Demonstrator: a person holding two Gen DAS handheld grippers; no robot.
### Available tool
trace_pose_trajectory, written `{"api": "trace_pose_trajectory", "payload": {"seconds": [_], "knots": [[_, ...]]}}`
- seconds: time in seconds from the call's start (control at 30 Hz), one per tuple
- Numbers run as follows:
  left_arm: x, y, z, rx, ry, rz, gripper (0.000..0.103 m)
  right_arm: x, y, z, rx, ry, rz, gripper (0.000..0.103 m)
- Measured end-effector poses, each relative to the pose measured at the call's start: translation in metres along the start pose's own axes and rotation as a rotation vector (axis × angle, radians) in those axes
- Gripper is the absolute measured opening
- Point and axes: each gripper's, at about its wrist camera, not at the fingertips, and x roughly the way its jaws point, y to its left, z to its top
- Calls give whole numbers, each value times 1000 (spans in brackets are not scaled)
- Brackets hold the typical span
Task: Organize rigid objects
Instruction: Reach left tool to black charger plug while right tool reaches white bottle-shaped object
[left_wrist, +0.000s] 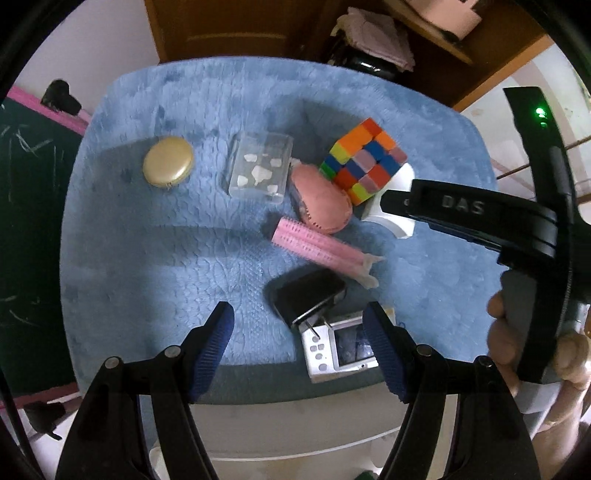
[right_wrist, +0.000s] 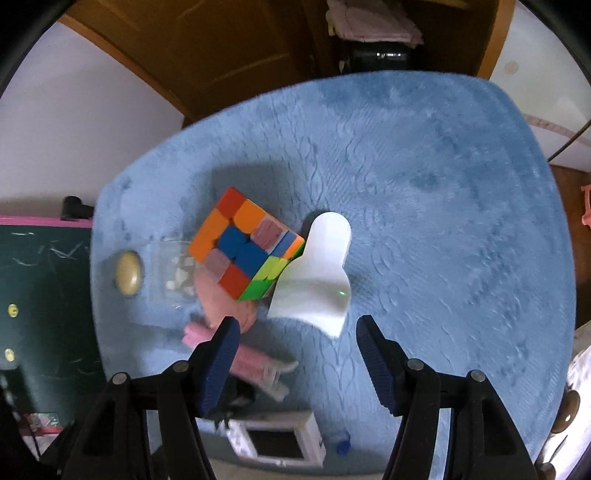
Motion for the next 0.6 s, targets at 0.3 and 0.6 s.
{"api": "trace_pose_trajectory", "payload": {"seconds": [0.3,0.6], "knots": [[19,7,7,-47,40,-22,75,42,0,9,16,52,-67,66],[40,1,12,-101,101,-54,75,50,5,8,9,48,-86,61]]}}
